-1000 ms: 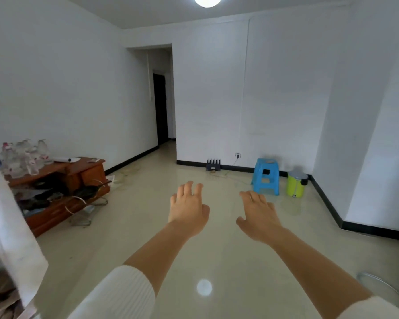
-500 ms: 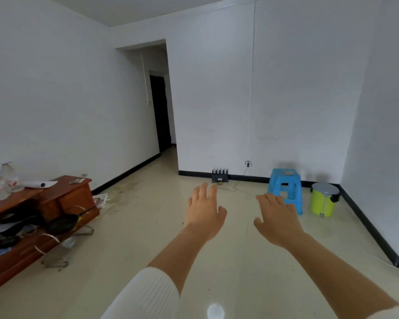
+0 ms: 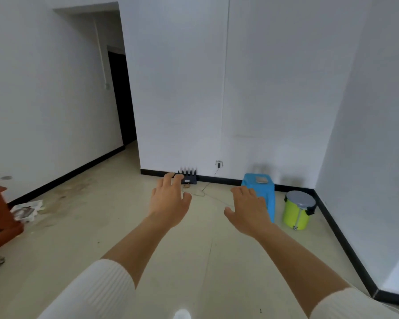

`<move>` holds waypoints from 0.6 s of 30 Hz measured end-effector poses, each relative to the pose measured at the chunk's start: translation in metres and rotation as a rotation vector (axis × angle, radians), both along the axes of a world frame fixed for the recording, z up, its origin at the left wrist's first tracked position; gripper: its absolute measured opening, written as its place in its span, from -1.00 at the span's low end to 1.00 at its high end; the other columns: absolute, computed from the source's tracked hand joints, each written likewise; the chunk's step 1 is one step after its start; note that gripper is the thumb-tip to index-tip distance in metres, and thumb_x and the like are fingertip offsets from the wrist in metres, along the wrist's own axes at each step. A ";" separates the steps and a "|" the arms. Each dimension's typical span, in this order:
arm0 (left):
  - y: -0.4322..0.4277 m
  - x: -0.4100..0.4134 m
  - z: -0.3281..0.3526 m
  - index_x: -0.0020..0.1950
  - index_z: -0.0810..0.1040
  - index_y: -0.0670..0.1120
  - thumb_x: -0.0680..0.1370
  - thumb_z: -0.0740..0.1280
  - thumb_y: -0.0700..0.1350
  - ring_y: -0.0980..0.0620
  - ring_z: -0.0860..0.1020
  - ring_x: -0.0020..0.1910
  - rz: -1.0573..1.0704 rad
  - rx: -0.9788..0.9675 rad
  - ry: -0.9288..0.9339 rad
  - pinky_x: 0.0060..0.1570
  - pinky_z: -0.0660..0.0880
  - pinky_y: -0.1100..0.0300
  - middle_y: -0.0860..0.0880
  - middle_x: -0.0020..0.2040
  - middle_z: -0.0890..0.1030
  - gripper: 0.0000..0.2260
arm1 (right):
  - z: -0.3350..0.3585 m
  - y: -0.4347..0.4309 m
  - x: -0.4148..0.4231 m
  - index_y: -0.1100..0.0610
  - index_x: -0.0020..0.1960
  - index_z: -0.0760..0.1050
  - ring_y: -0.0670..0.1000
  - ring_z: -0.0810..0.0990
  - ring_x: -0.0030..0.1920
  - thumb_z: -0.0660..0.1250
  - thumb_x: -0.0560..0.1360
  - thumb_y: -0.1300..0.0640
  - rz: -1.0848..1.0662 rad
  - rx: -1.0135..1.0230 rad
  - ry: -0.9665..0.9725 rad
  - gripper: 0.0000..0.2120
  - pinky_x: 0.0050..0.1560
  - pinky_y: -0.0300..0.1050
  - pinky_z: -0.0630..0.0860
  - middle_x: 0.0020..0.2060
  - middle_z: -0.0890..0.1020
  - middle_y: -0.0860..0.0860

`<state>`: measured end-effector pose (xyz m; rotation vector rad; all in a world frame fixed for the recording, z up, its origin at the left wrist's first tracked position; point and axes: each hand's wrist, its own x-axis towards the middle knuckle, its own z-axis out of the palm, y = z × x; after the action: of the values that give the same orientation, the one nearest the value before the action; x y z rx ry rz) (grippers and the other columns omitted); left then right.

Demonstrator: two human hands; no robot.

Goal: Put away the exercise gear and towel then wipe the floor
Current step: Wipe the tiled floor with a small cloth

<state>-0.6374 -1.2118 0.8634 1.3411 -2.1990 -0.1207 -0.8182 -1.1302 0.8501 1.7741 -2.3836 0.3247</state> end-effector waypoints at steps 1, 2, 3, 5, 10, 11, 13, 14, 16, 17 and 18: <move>-0.024 -0.021 -0.005 0.46 0.23 -0.03 0.57 0.16 -0.02 -0.01 0.21 0.43 0.000 -0.002 0.013 0.36 0.23 0.06 -0.02 0.46 0.25 -0.55 | -0.004 -0.022 -0.021 0.11 0.43 0.22 0.07 0.32 0.32 0.12 0.59 -0.07 -0.002 -0.002 0.000 -0.53 0.24 0.01 0.31 0.37 0.33 0.03; -0.049 -0.043 -0.010 0.44 0.26 -0.04 0.57 0.16 -0.03 -0.01 0.24 0.41 -0.008 -0.012 0.025 0.34 0.27 0.07 -0.02 0.44 0.28 -0.57 | -0.008 -0.045 -0.043 0.11 0.42 0.23 0.07 0.31 0.32 0.12 0.59 -0.07 -0.004 -0.007 0.002 -0.53 0.24 0.02 0.30 0.37 0.34 0.03; -0.075 -0.066 -0.016 0.42 0.29 -0.06 0.56 0.17 -0.05 -0.02 0.28 0.38 -0.027 -0.026 0.034 0.31 0.30 0.08 -0.03 0.41 0.32 -0.59 | -0.011 -0.070 -0.066 0.11 0.42 0.23 0.07 0.30 0.33 0.13 0.58 -0.06 -0.005 -0.012 0.004 -0.53 0.25 0.02 0.30 0.36 0.34 0.03; -0.125 -0.113 -0.027 0.37 0.35 -0.08 0.57 0.17 -0.08 -0.02 0.31 0.33 -0.079 -0.069 0.044 0.26 0.33 0.11 -0.04 0.36 0.37 -0.63 | -0.019 -0.118 -0.112 0.12 0.42 0.24 0.08 0.30 0.33 0.14 0.58 -0.06 -0.014 -0.014 0.005 -0.52 0.27 0.03 0.29 0.35 0.35 0.04; -0.253 -0.239 -0.039 0.31 0.41 -0.11 0.55 0.20 -0.12 -0.03 0.37 0.27 -0.156 -0.082 0.074 0.17 0.42 0.08 -0.05 0.31 0.43 -0.67 | -0.031 -0.236 -0.235 0.12 0.42 0.24 0.08 0.30 0.34 0.15 0.57 -0.05 -0.066 0.033 -0.017 -0.52 0.26 0.04 0.26 0.35 0.35 0.04; -0.275 -0.265 -0.040 0.31 0.42 -0.12 0.55 0.21 -0.13 -0.04 0.38 0.26 -0.168 -0.073 0.075 0.16 0.42 0.07 -0.05 0.31 0.44 -0.67 | -0.034 -0.257 -0.261 0.12 0.43 0.23 0.09 0.28 0.36 0.15 0.57 -0.06 -0.090 0.049 -0.042 -0.51 0.27 0.04 0.25 0.37 0.34 0.05; -0.317 -0.319 -0.044 0.31 0.42 -0.12 0.55 0.21 -0.13 -0.04 0.38 0.25 -0.193 -0.056 0.076 0.16 0.40 0.10 -0.06 0.29 0.45 -0.67 | -0.040 -0.295 -0.315 0.11 0.46 0.20 0.11 0.25 0.40 0.16 0.56 -0.07 -0.148 0.064 -0.105 -0.48 0.30 0.07 0.24 0.40 0.30 0.07; -0.336 -0.345 -0.047 0.32 0.41 -0.12 0.55 0.21 -0.12 -0.04 0.38 0.26 -0.208 -0.048 0.070 0.16 0.39 0.11 -0.06 0.29 0.45 -0.67 | -0.045 -0.312 -0.343 0.11 0.46 0.20 0.12 0.24 0.40 0.16 0.56 -0.07 -0.171 0.067 -0.119 -0.47 0.30 0.08 0.24 0.41 0.30 0.07; -0.372 -0.400 -0.059 0.34 0.39 -0.11 0.56 0.20 -0.11 -0.02 0.36 0.28 -0.234 -0.022 0.058 0.16 0.38 0.14 -0.04 0.31 0.43 -0.66 | -0.055 -0.343 -0.399 0.11 0.46 0.19 0.10 0.26 0.38 0.18 0.55 -0.07 -0.206 0.071 -0.131 -0.46 0.29 0.07 0.26 0.40 0.30 0.05; -0.391 -0.428 -0.066 0.34 0.38 -0.10 0.56 0.20 -0.11 -0.01 0.35 0.29 -0.246 0.001 0.065 0.17 0.37 0.14 -0.04 0.32 0.42 -0.65 | -0.061 -0.359 -0.427 0.11 0.47 0.18 0.09 0.26 0.38 0.18 0.55 -0.07 -0.225 0.070 -0.148 -0.45 0.28 0.06 0.26 0.40 0.30 0.04; -0.410 -0.457 -0.074 0.34 0.38 -0.10 0.56 0.19 -0.12 -0.01 0.35 0.29 -0.255 0.028 0.080 0.19 0.37 0.13 -0.04 0.32 0.42 -0.65 | -0.067 -0.376 -0.456 0.11 0.47 0.18 0.09 0.26 0.38 0.19 0.55 -0.07 -0.242 0.075 -0.165 -0.45 0.28 0.06 0.26 0.40 0.30 0.04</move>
<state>-1.0945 -1.6222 0.7895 1.0457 -2.2982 -0.2965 -1.2743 -1.5062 0.7828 1.5171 -2.7242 0.3675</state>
